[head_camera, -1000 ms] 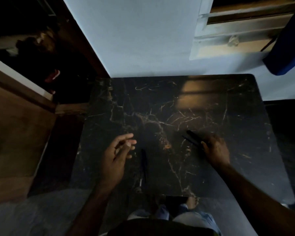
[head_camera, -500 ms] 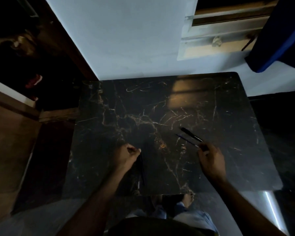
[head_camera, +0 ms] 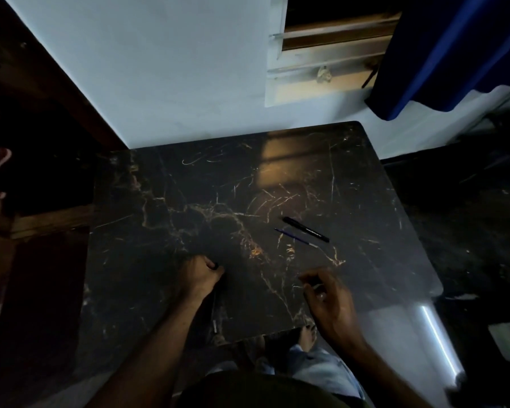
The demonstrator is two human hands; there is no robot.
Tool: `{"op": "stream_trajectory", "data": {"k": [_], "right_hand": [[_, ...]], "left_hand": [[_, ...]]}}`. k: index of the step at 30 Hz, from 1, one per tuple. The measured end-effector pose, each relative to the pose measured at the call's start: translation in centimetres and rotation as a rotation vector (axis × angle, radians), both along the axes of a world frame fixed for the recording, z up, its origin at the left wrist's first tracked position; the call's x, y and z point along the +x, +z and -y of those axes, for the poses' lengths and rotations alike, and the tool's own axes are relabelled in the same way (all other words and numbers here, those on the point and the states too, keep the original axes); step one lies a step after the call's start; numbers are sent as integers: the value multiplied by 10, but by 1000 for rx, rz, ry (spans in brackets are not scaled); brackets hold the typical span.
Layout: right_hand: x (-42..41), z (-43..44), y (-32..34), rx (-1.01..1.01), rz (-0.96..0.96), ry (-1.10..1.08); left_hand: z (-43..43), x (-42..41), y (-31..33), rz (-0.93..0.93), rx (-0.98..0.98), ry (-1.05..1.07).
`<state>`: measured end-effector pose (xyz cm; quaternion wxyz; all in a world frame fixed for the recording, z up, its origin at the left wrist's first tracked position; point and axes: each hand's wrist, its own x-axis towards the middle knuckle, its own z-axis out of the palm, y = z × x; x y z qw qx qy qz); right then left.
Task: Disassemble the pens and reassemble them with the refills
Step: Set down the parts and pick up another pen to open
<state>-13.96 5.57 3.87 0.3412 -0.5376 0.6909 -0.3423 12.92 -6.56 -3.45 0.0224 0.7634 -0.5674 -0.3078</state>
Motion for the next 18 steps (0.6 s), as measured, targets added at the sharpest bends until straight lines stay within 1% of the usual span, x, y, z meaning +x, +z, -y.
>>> {"op": "stream_trajectory", "data": {"k": [6,8,11,13,16,18], "right_hand": [[16,11,15,-96,26,55],[22,13,19,-120,48,58],[29,12,25,-129,109,61],[33,9,31,-124,164,63],[40,8,43,-67,224,32],[43,10,54,-23,266,36]], "left_hand": [[3,6,-5,-84,18,95],[6,8,-5,-182,37,194],[9,10,3,-386,78,402],[7,9,17,-519,58,513],[-1,0,56,-827,-14,628],[-9,-9,91,-1091,-71,654]]}}
